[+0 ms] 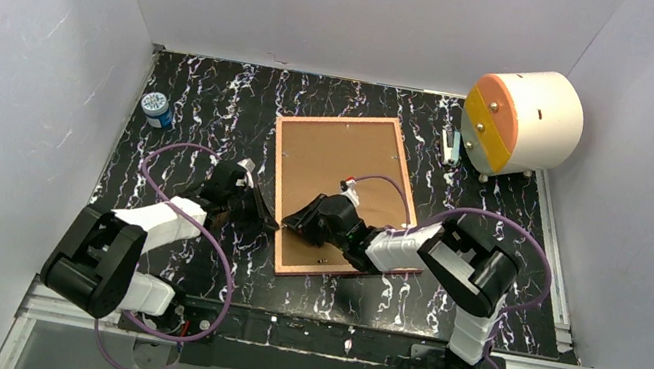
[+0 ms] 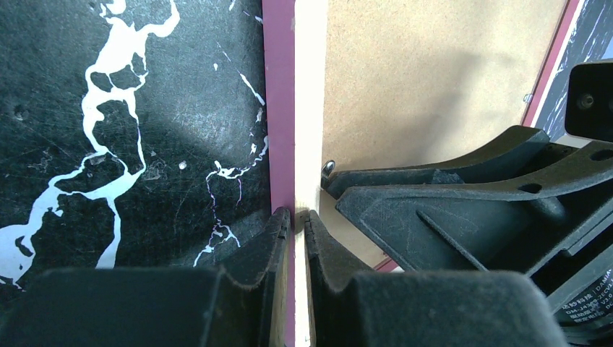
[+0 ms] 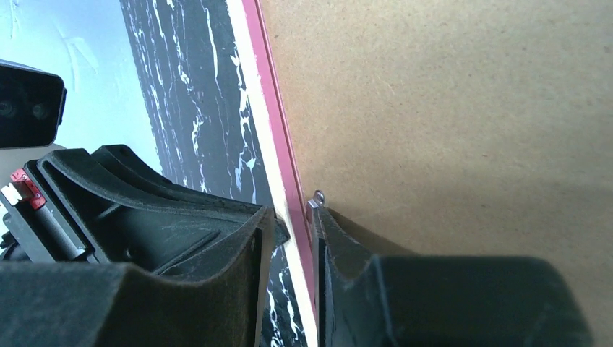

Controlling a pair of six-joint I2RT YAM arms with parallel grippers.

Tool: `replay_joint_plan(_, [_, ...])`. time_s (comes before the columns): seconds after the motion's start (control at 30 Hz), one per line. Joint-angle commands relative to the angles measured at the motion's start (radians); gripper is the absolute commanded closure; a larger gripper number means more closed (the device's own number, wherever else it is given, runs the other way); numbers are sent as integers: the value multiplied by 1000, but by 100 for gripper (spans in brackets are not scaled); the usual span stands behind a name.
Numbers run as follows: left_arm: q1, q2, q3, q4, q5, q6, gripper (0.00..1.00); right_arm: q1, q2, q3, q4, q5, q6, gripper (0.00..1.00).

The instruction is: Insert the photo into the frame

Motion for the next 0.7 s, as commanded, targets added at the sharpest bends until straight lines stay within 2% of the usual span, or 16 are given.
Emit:
replay_joint_plan(0.0, [-18, 57, -50, -141, -39, 29, 100, 0, 33, 42, -24, -7, 10, 66])
replay_joint_plan(0.43, [-18, 61, -71, -121, -20, 22, 100, 0, 79, -9, 188, -27, 33, 67])
replay_joint_plan(0.67, [-18, 45, -59, -148, -46, 30, 100, 2, 31, -41, 184, -12, 29, 68])
